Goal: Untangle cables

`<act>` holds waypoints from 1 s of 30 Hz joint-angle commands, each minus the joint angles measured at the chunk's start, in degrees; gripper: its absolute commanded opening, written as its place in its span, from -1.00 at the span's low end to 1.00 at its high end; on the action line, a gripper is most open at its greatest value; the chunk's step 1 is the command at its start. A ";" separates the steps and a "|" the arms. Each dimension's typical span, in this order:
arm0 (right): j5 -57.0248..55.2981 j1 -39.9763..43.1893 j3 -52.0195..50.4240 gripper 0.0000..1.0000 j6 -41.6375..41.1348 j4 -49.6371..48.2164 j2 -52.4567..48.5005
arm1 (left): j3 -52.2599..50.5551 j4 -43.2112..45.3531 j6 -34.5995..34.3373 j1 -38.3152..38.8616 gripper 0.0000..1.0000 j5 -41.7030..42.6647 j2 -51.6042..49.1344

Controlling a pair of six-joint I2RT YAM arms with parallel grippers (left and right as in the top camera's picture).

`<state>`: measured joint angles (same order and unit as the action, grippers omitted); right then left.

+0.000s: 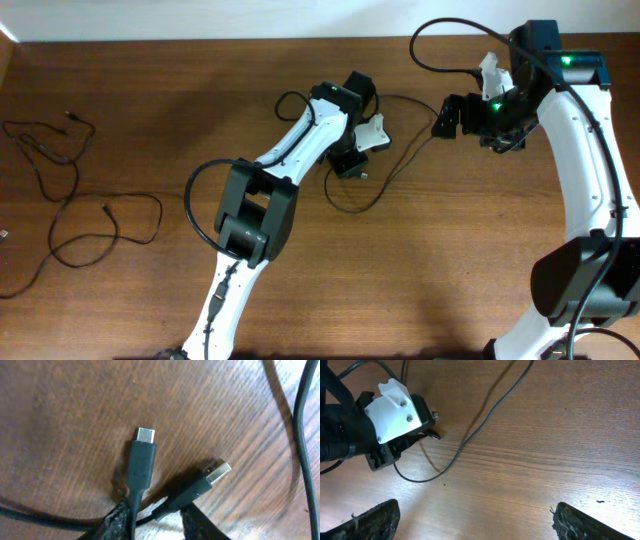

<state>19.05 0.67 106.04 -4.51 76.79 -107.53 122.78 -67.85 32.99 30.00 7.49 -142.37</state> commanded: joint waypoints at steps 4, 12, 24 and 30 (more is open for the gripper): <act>-1.36 0.04 -0.02 0.98 -0.20 0.42 1.03 | -0.04 -0.33 -0.42 0.37 -0.56 0.20 -1.09; -1.38 0.04 -0.02 0.98 -0.20 0.39 1.03 | 9.31 -2.12 -10.23 -0.96 -1.00 0.17 -1.07; -1.79 0.04 -0.02 0.98 -0.15 0.37 1.03 | 51.67 -18.21 -24.83 -12.90 -1.00 -10.58 -1.07; -1.79 0.04 -0.02 0.98 1.14 0.39 1.03 | 57.09 -17.94 -33.00 -26.21 -1.00 -12.07 -0.66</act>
<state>17.78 0.67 106.04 -4.23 77.17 -107.53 178.78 -85.93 6.42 10.26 -2.39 -143.59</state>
